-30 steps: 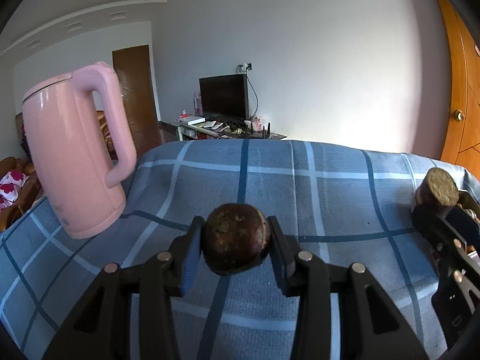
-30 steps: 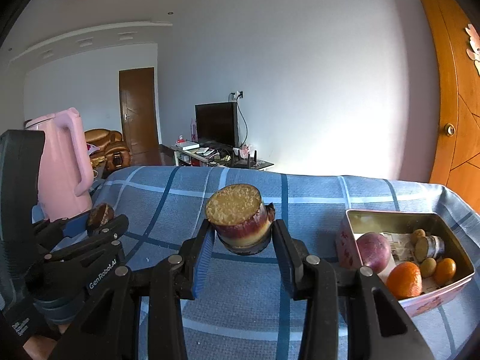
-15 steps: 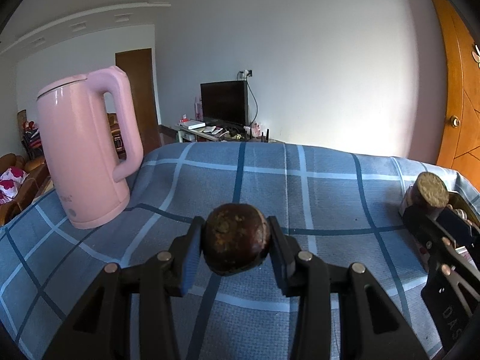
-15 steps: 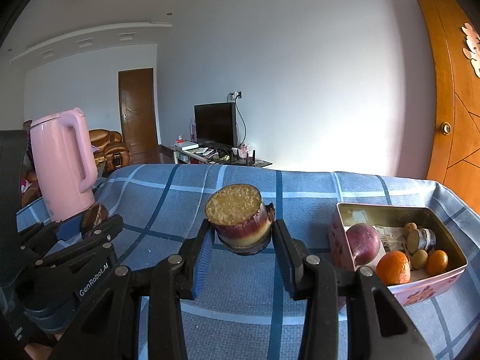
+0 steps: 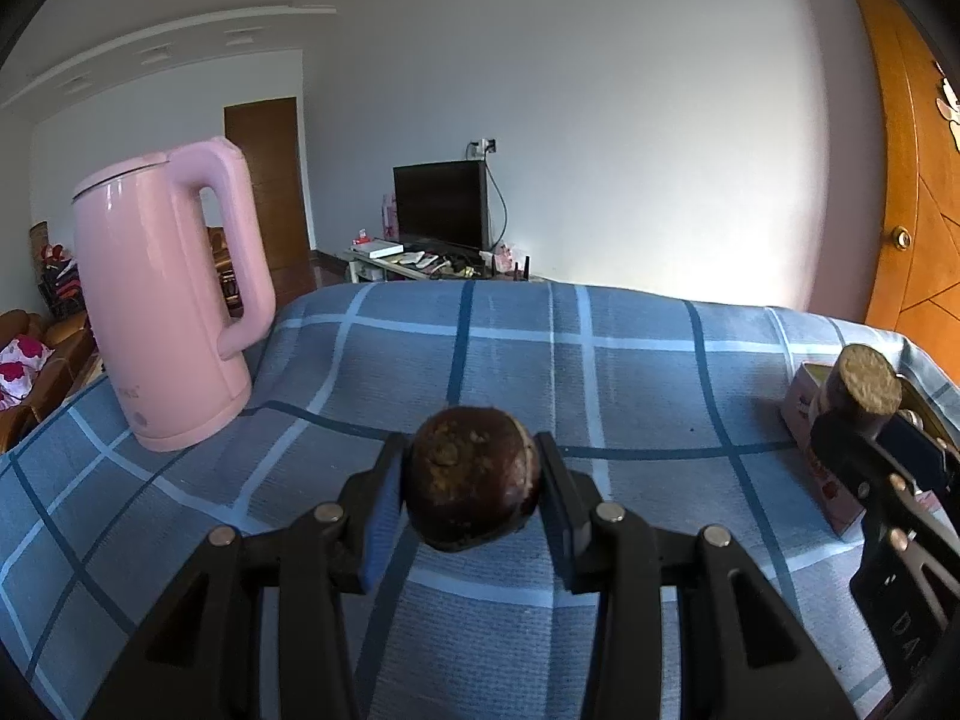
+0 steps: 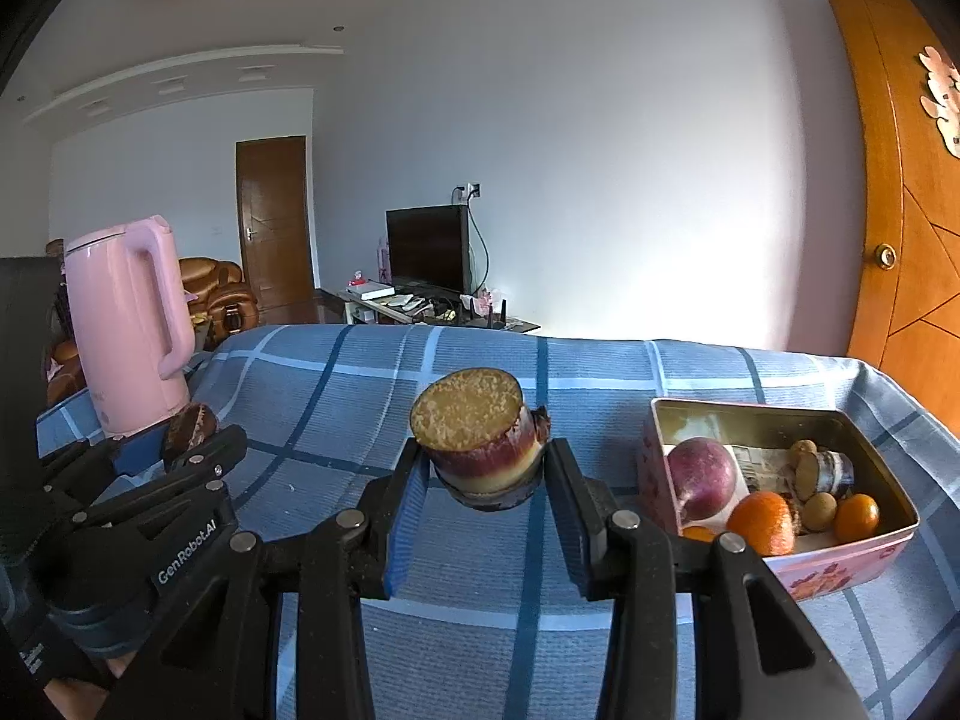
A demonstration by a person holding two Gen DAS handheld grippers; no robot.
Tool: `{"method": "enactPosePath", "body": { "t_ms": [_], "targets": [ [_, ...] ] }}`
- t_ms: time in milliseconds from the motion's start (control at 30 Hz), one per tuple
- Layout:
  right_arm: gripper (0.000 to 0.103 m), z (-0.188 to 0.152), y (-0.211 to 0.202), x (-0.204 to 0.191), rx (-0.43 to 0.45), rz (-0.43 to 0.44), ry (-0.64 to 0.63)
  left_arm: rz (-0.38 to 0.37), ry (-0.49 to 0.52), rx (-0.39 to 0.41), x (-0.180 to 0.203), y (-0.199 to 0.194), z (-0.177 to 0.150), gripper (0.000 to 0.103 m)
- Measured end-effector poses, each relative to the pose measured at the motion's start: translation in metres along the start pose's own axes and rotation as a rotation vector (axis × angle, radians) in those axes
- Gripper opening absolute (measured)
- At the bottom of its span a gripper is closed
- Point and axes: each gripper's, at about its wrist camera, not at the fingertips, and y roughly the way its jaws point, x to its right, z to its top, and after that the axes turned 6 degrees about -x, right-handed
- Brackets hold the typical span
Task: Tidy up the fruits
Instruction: 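Carry the dark brown fruit and sugarcane slice over the pink tin with both grippers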
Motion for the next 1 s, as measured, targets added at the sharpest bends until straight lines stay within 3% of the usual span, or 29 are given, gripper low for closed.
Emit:
{"method": "enactPosePath", "body": {
  "t_ms": [633,1000],
  "targets": [
    [0.042,-0.006,-0.016,0.025,0.013,-0.016,-0.021,-0.042,0.029,-0.004,0.035,-0.011,-0.007,0.043],
    [0.042,-0.009,-0.024,0.061,0.018,-0.055,-0.013,-0.071,0.041,-0.017,0.065,-0.015,-0.010,0.043]
  ]
}}
